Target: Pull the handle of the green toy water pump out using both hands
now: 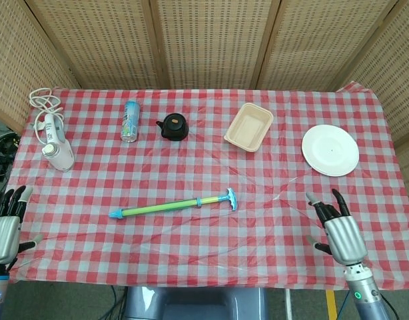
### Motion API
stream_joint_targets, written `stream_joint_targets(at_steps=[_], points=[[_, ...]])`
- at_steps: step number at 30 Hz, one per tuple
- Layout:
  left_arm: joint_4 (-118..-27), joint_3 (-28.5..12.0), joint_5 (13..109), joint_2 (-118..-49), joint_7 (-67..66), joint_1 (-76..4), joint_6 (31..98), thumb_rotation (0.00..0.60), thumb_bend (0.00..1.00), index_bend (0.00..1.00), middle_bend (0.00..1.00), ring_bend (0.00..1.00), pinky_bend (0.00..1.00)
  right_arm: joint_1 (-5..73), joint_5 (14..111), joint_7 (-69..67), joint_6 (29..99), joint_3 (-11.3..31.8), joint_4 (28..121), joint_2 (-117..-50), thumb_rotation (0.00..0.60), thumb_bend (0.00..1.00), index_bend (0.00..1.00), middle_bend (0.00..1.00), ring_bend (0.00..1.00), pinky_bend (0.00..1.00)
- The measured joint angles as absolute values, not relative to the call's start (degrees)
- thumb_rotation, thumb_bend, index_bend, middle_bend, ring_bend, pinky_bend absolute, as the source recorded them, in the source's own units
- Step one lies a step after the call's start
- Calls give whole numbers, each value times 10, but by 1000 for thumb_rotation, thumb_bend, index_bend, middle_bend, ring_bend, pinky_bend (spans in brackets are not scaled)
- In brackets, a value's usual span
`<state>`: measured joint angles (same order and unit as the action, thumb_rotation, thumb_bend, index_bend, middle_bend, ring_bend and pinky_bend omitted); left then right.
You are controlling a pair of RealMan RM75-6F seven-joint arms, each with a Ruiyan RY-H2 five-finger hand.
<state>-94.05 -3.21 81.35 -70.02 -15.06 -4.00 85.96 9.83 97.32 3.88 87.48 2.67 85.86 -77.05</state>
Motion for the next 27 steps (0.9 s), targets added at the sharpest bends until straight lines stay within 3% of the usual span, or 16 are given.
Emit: stream_joint_targets(at_steps=[3, 6, 11, 17, 27], points=[[-939, -34, 810, -699, -146, -41, 857, 600, 10, 0, 0, 0, 0, 122, 966, 76, 839, 40, 888, -771, 600, 72, 257, 744, 780, 430], [-935, -36, 802, -699, -140, -42, 852, 600, 11, 0, 0, 0, 0, 149, 951, 117, 796, 54, 910, -779, 600, 94, 345, 875, 890, 482], [-925, -41, 790, -701, -131, -45, 842, 600, 13, 0, 0, 0, 0, 191, 910, 173, 727, 75, 922, -813, 600, 146, 417, 977, 968, 523], [-917, -45, 774, -703, -122, -49, 827, 600, 13, 0, 0, 0, 0, 243, 832, 217, 651, 101, 923, -869, 600, 236, 422, 1000, 999, 537], [-905, -49, 750, -706, -115, -59, 799, 600, 13, 0, 0, 0, 0, 314, 736, 292, 585, 139, 895, -937, 600, 343, 421, 1000, 1000, 536]])
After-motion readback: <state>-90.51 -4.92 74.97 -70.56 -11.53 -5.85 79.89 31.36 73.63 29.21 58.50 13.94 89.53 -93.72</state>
